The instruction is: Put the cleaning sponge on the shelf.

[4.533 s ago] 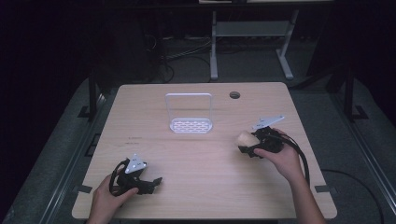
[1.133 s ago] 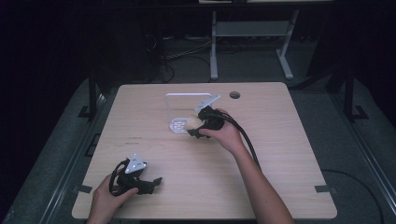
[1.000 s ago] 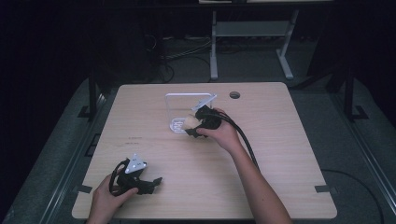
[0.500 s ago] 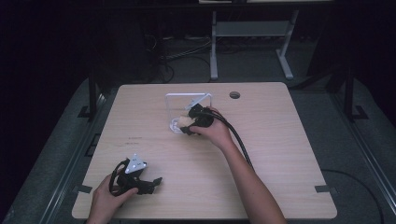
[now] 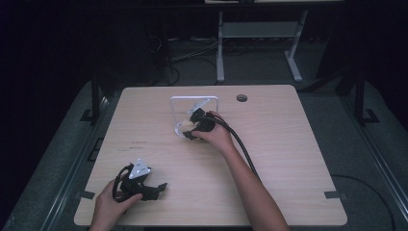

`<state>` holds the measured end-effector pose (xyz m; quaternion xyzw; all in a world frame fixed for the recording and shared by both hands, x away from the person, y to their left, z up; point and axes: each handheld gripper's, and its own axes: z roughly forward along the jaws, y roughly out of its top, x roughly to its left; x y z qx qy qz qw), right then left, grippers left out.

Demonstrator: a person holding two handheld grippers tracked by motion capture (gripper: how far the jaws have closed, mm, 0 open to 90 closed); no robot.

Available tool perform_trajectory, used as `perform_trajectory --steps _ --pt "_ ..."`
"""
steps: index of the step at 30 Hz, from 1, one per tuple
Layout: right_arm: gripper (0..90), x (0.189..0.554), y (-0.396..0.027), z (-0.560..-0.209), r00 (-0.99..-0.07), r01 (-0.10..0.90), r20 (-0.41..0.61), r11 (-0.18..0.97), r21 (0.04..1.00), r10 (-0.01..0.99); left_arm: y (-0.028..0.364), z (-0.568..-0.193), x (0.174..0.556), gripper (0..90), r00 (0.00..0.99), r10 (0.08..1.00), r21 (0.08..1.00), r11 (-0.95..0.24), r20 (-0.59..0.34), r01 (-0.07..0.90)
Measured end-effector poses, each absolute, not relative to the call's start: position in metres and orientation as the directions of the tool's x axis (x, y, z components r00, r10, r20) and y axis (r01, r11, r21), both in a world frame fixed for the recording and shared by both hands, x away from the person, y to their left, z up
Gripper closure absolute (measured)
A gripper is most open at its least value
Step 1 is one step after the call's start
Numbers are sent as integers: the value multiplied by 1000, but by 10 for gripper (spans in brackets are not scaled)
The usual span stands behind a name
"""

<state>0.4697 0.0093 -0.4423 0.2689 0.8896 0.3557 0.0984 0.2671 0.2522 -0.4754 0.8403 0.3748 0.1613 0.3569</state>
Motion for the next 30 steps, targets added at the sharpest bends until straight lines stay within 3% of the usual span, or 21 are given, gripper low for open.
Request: perform_trajectory --steps 30 --pt "205 478 14 -451 -826 409 -18 620 670 564 252 -475 267 121 667 745 720 -465 3 515"
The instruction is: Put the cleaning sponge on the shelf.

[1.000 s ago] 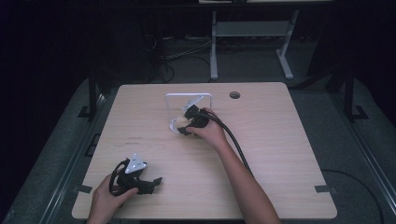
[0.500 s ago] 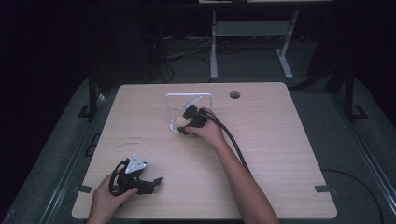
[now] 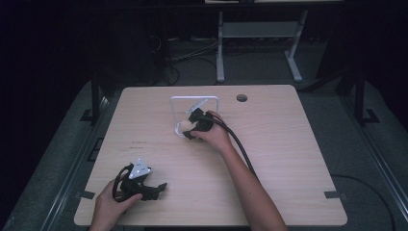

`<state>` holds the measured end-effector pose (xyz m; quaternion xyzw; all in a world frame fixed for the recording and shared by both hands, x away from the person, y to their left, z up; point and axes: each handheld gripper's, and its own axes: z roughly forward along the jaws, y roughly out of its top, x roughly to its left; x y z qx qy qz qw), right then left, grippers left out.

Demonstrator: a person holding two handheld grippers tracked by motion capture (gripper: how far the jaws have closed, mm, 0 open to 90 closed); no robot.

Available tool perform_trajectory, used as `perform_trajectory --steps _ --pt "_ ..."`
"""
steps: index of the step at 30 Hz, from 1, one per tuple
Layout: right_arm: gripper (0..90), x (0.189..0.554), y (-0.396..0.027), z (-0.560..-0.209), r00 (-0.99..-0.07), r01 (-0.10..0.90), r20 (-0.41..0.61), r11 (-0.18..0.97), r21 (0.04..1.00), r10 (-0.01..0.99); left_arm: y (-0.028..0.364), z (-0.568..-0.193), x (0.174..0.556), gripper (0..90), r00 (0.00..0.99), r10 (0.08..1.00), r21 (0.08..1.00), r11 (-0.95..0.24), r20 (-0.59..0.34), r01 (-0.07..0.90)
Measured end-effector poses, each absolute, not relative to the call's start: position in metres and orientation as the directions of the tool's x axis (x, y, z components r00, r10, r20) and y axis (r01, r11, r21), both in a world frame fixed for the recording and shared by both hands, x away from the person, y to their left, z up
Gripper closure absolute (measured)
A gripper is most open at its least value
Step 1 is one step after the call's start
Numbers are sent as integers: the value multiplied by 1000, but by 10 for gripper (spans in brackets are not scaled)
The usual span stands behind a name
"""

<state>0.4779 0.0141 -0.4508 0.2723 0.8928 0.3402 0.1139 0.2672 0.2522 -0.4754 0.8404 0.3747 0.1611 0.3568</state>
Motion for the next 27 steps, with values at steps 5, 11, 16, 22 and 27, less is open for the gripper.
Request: perform_trajectory --steps 5,11,16,22,27 --pt "205 473 14 -442 -828 397 -27 618 679 561 252 -475 267 121 667 745 720 -465 5 514" --pt "215 463 11 -421 -832 360 -54 612 704 552 252 -475 267 121 667 745 720 -466 5 515" --pt "274 453 6 -409 -840 346 -53 608 715 540 252 -475 267 121 667 745 721 -465 4 515" --pt "370 440 1 -402 -851 337 -41 604 722 524 252 -475 267 121 667 745 720 -466 5 515" --pt "508 432 -3 -402 -864 330 -31 610 720 502 252 -475 267 121 667 745 720 -466 6 514"
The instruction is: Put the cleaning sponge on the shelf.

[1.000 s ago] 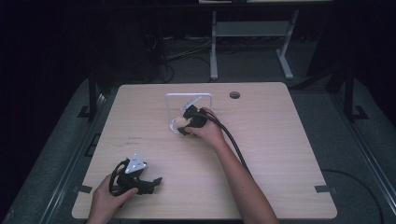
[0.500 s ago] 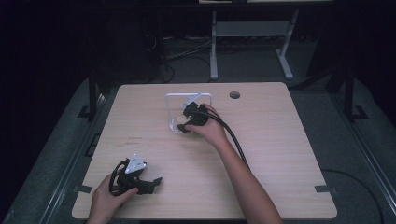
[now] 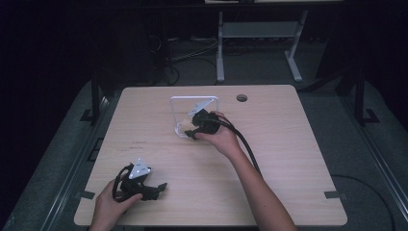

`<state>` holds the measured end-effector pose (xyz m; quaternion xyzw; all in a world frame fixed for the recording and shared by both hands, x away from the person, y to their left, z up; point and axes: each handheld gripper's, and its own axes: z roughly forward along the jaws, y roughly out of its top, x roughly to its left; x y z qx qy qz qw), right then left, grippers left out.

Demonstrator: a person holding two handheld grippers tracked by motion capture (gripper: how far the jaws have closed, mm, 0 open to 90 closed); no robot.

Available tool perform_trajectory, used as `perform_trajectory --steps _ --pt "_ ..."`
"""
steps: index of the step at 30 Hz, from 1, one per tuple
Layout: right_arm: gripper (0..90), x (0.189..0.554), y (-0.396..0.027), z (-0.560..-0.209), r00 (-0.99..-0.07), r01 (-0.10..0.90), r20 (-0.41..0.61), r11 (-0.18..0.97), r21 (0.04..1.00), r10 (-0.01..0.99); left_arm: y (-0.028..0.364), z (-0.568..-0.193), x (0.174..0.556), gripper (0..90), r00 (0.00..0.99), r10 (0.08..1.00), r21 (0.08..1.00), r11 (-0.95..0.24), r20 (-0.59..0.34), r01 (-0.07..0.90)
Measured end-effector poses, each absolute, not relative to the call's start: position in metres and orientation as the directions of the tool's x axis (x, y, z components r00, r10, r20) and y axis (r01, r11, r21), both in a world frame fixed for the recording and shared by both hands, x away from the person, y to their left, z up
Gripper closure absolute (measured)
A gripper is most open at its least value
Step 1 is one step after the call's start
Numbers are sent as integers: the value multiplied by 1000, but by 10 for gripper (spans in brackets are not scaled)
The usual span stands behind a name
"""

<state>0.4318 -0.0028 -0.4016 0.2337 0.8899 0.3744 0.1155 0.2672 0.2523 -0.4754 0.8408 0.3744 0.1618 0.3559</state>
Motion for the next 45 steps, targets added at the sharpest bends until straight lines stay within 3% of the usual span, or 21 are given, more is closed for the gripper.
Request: perform_trajectory --steps 7,13,27,45 --pt "686 422 -5 -406 -884 334 16 606 722 468 252 -475 267 121 668 744 720 -467 6 514" --pt "900 418 -6 -414 -887 344 38 603 719 461 252 -475 267 121 668 744 720 -467 5 514" --pt "900 430 -17 -436 -847 411 48 595 691 529 252 -475 267 121 667 745 720 -466 5 515" --pt "900 440 -31 -438 -809 441 23 581 684 588 252 -475 267 121 667 745 720 -465 4 515"
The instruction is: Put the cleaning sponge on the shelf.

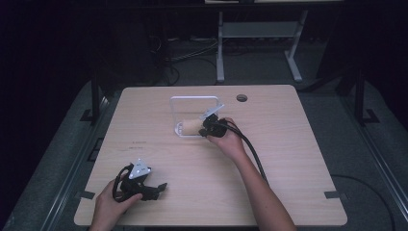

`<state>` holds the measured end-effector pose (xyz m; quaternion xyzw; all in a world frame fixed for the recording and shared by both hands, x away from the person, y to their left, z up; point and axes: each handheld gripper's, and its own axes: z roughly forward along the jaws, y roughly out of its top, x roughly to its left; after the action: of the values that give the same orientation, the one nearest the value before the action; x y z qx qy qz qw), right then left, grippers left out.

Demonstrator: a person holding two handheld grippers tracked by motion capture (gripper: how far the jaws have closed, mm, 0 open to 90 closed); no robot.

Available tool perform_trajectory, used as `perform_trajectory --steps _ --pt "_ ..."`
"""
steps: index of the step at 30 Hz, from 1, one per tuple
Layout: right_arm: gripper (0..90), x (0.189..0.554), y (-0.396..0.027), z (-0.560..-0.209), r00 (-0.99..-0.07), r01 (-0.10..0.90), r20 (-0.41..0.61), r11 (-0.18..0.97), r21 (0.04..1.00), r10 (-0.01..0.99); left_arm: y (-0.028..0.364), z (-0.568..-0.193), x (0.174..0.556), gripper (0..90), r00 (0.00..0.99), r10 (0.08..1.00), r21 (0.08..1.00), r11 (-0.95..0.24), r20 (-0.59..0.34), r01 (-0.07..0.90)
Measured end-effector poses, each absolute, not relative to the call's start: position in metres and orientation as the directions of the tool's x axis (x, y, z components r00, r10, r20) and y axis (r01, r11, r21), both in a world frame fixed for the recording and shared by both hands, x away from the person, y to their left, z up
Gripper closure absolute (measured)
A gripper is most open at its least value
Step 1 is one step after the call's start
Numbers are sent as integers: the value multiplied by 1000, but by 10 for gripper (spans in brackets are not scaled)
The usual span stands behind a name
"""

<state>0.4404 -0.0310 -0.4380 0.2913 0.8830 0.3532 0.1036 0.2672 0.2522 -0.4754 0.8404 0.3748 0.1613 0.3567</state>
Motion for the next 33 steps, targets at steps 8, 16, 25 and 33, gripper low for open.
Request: perform_trajectory --steps 8,16,25,33 --pt "880 428 -43 -428 -817 433 44 561 705 575 252 -475 267 121 667 745 721 -464 3 515" --pt "773 417 -62 -418 -812 427 43 540 725 583 253 -475 267 121 669 743 719 -469 7 513" --pt "552 399 -82 -411 -800 412 18 528 742 600 253 -475 267 121 669 743 718 -470 8 514" --pt "334 386 -102 -410 -770 411 -12 510 756 638 252 -475 267 121 668 744 720 -466 6 513"
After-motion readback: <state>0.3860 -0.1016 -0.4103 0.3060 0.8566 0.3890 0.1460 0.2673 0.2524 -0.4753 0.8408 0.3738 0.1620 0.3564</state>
